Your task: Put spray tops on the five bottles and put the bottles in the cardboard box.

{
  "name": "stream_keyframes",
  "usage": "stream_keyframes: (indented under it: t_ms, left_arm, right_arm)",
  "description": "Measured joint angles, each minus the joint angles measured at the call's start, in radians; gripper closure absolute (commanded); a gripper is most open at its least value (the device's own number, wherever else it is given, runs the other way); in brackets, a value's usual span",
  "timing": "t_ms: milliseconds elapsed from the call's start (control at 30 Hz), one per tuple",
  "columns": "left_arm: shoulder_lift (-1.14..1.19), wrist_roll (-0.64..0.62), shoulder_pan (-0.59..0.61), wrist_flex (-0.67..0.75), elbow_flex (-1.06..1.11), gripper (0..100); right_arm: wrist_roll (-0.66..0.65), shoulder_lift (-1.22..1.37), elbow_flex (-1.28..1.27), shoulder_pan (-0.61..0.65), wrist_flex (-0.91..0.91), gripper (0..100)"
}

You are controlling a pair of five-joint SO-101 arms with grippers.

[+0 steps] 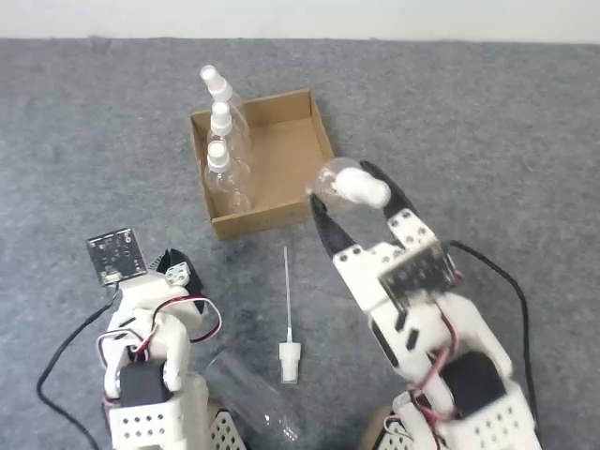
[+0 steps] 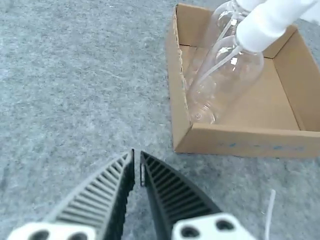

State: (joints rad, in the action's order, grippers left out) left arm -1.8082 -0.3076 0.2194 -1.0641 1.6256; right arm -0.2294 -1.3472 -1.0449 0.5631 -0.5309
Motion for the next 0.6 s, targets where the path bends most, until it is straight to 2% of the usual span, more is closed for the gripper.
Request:
stream_keyframes:
  t_ms: [367, 600]
  left_arm:
    - [0.0, -0.003, 0.0, 0.0, 0.0, 99]
    - [0.0, -0.003, 0.0, 0.0, 0.0, 99]
  right_arm:
    - [0.0, 0.428, 0.126, 0.0, 0.203, 96.0]
    - [0.0, 0.715, 0.269, -0.002, 0.238, 96.0]
